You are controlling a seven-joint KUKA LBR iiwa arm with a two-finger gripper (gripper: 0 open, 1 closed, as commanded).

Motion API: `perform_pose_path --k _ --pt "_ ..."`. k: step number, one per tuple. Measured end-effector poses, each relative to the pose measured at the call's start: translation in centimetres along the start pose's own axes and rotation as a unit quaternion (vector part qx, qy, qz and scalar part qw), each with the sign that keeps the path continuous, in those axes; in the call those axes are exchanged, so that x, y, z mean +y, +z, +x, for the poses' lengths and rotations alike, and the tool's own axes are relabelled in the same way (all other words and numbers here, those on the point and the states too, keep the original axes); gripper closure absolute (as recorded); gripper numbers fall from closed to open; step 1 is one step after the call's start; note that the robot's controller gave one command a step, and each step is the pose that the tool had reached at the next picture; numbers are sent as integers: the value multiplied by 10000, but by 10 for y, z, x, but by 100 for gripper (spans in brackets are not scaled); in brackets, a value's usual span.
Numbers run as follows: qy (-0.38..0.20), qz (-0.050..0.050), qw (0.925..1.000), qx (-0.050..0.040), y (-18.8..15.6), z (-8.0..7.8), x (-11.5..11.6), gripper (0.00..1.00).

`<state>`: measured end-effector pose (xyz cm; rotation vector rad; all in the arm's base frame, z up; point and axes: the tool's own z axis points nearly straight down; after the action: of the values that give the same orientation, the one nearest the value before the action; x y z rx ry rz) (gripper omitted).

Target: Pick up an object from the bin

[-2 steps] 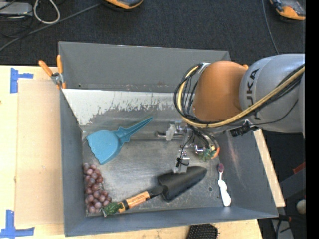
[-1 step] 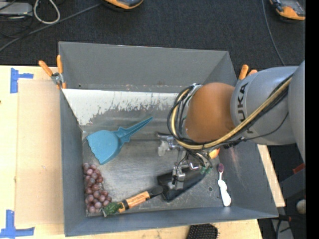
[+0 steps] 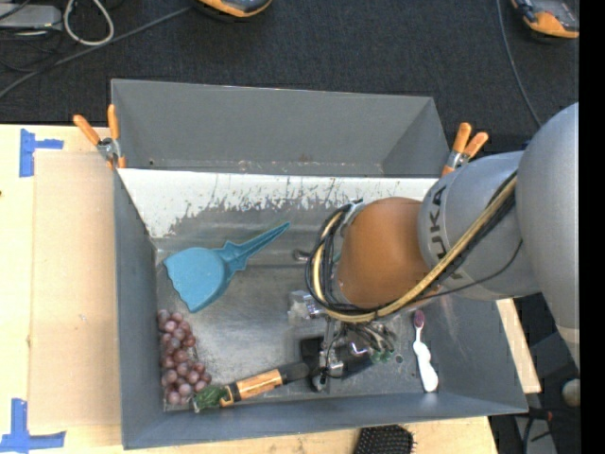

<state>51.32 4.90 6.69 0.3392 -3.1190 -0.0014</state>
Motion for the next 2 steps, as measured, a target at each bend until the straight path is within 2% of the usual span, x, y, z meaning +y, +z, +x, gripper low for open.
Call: perform_pose_path --k 1,2 --pt "-229 -11 9997 13 -2 12 -22 0" --pt "-335 -16 9994 1 -3 15 -36 100"
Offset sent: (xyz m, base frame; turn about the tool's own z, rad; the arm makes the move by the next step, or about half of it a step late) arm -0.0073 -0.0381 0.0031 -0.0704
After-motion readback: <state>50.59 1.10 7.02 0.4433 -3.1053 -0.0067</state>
